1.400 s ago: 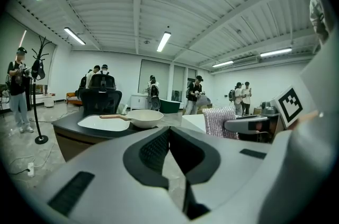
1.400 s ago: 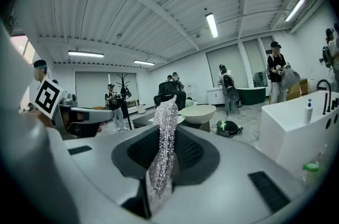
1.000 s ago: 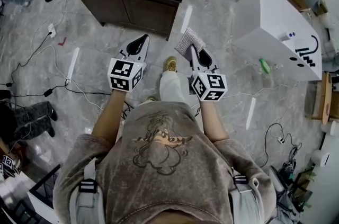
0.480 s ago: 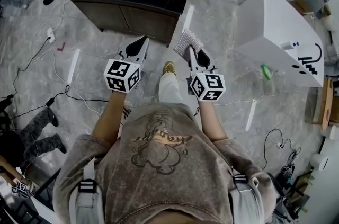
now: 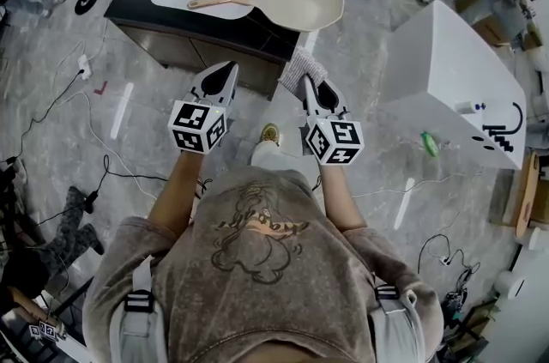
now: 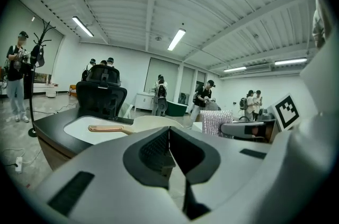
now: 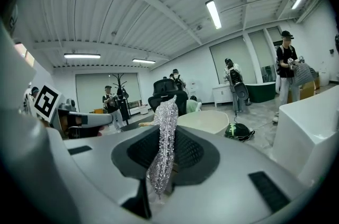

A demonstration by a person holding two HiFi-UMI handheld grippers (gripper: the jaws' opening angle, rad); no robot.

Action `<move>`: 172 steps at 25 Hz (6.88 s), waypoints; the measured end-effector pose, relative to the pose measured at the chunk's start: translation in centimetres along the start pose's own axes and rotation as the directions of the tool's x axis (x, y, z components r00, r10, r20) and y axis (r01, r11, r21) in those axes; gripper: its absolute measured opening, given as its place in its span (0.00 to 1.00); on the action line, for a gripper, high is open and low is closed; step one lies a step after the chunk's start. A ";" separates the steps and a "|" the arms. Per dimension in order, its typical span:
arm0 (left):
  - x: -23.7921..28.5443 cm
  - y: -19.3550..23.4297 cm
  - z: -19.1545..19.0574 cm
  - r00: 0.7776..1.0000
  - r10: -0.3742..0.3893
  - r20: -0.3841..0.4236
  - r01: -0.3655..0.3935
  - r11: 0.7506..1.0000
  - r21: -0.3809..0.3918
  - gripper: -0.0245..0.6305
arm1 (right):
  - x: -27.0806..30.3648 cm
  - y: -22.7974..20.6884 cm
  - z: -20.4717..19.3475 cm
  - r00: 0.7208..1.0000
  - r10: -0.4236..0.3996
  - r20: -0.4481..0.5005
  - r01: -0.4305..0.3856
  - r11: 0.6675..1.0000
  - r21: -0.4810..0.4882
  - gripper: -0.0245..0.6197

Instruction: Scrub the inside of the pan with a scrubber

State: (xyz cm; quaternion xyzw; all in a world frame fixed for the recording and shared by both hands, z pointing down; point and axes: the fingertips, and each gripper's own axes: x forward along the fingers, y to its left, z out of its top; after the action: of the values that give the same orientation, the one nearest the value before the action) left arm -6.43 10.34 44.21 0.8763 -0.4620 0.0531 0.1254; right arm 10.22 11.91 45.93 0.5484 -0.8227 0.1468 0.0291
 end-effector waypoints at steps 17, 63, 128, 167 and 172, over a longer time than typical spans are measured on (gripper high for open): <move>9.2 4.5 3.9 0.997 0.062 0.052 -0.059 0.996 -0.064 0.06 | 10.2 -7.2 3.4 0.997 0.071 -0.019 -0.071 0.997 0.017 0.17; 24.8 14.1 9.1 0.985 -0.171 -0.003 0.170 0.984 -0.059 0.34 | 27.4 -9.2 9.2 0.997 0.073 -0.040 -0.073 0.997 0.001 0.17; 23.8 16.7 -9.5 0.554 -0.228 -0.801 0.665 0.700 0.260 0.42 | 36.4 -6.9 -3.1 0.882 0.239 -0.407 -0.299 0.950 -0.090 0.17; 23.9 16.7 -9.3 0.527 -0.267 -0.807 0.697 0.679 0.230 0.42 | 44.9 -17.9 -4.0 0.874 -0.130 -0.468 -0.053 0.932 -0.358 0.17; 23.7 16.7 -9.2 0.530 -0.258 -0.808 0.691 0.684 0.235 0.42 | 44.1 -19.6 -3.3 0.860 -0.207 -0.466 -0.006 0.910 -0.415 0.18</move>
State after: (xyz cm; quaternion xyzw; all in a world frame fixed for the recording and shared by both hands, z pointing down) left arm -6.49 -15.13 60.91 0.8732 -0.0691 0.4789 0.0580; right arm 10.18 -33.55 62.39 0.5166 -0.7687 0.1098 0.3609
